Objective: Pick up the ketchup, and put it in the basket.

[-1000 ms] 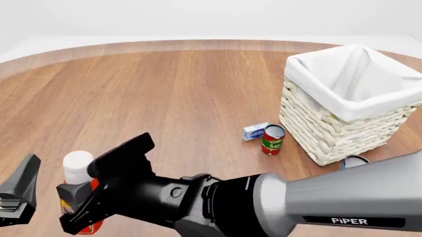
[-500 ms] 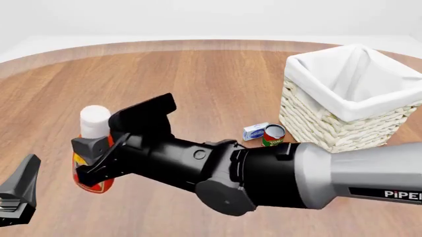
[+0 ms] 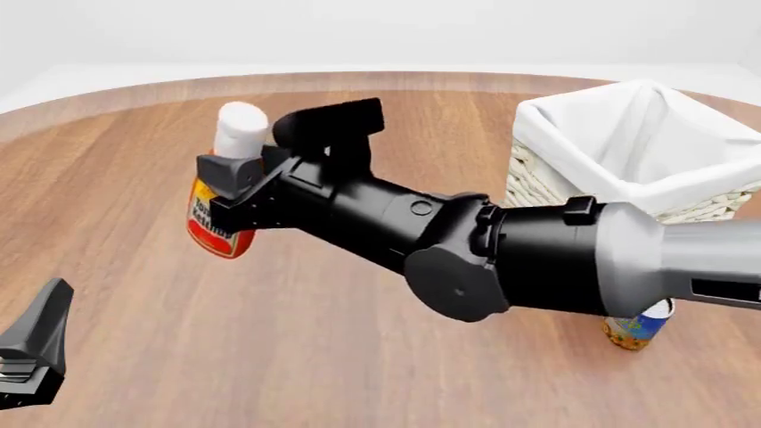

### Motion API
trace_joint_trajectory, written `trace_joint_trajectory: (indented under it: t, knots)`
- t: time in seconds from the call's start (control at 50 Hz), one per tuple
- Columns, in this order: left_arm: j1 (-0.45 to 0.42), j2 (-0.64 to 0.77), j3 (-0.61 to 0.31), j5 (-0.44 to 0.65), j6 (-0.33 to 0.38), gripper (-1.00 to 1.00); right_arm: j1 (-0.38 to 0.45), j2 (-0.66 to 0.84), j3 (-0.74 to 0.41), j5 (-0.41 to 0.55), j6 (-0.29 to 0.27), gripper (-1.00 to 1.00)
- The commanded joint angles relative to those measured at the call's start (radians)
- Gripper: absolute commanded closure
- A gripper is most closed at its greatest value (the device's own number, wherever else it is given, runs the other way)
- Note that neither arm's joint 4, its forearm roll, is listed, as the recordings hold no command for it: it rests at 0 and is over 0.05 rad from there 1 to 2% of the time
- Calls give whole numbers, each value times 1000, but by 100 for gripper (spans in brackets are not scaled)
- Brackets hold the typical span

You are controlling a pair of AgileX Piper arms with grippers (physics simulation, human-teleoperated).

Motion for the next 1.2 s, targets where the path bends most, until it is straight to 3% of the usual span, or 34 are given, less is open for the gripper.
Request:
trace_joint_trajectory:
  t: [0.02,0.28,0.7,0.88,1.2]
  knots:
    - [0,0,0,0,0,-100,-75,-69,15,-26,23,100]
    - [0,0,0,0,0,-100,-140,-149,63,-57,42,100]
    - [0,0,0,0,0,-100,-298,-228,39,-43,24,100]
    - [0,0,0,0,0,-100,-391,-277,91,-76,31,100]
    - [0,0,0,0,0,-100,-480,-360,166,-91,43,100]
